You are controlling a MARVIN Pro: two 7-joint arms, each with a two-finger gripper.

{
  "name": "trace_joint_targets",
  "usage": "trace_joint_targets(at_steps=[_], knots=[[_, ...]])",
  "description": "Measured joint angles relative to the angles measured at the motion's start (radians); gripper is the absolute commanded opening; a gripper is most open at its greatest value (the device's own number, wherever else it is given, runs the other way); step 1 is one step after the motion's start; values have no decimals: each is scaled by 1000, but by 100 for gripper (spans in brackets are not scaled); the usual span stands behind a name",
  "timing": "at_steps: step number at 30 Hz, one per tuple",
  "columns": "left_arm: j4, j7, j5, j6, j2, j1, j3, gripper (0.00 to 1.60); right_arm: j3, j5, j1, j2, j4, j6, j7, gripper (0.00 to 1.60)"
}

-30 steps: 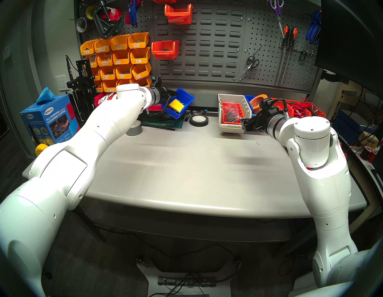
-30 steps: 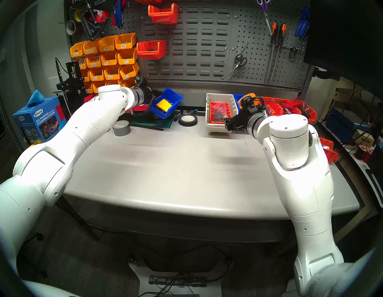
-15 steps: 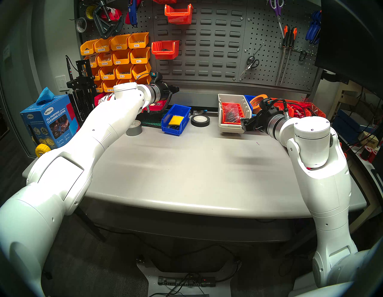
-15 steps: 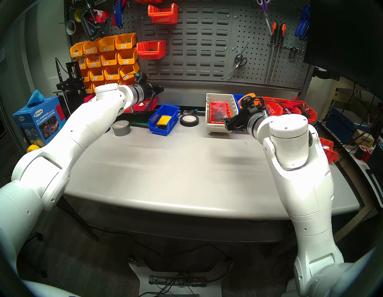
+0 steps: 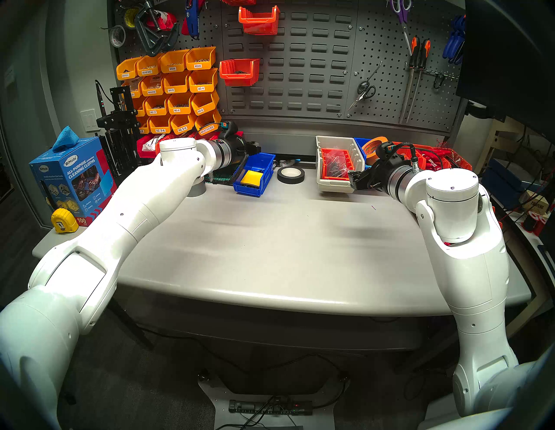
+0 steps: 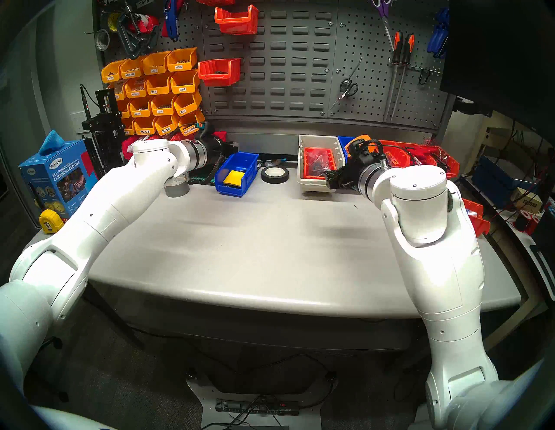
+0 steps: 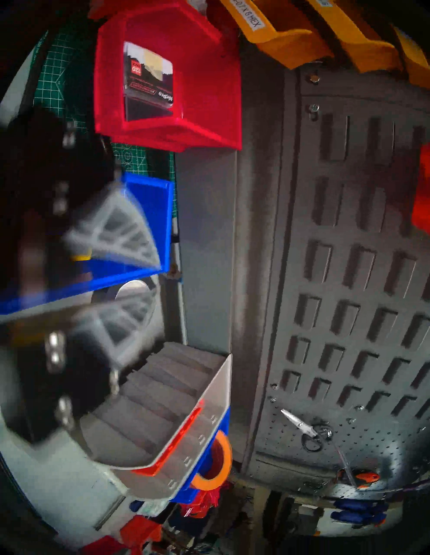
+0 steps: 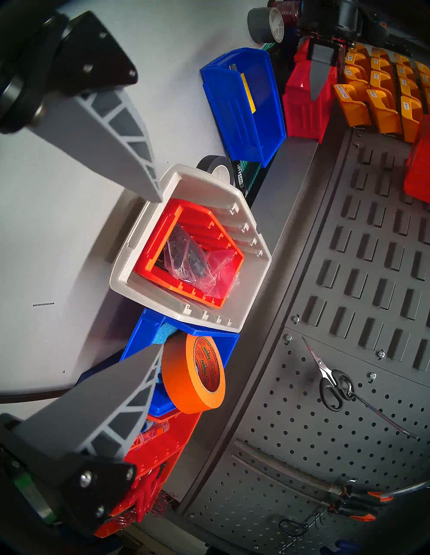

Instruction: Hang all the unorganized tool boxes onto the wall

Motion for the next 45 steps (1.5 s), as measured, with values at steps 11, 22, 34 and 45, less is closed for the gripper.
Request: trace_joint_targets(at_steps=[11, 22, 34, 45], knots=[[-173, -53, 76, 25, 125, 117, 22, 160, 0, 0, 0, 0, 0, 0, 0, 160], [-337, 0, 112, 16, 249, 246, -36, 160, 0, 0, 0, 0, 0, 0, 0, 160], [-400, 122, 79, 17, 299, 321, -85, 160, 0, 0, 0, 0, 0, 0, 0, 160], [-406, 200, 55, 56, 271, 314, -96, 160, 0, 0, 0, 0, 0, 0, 0, 160]])
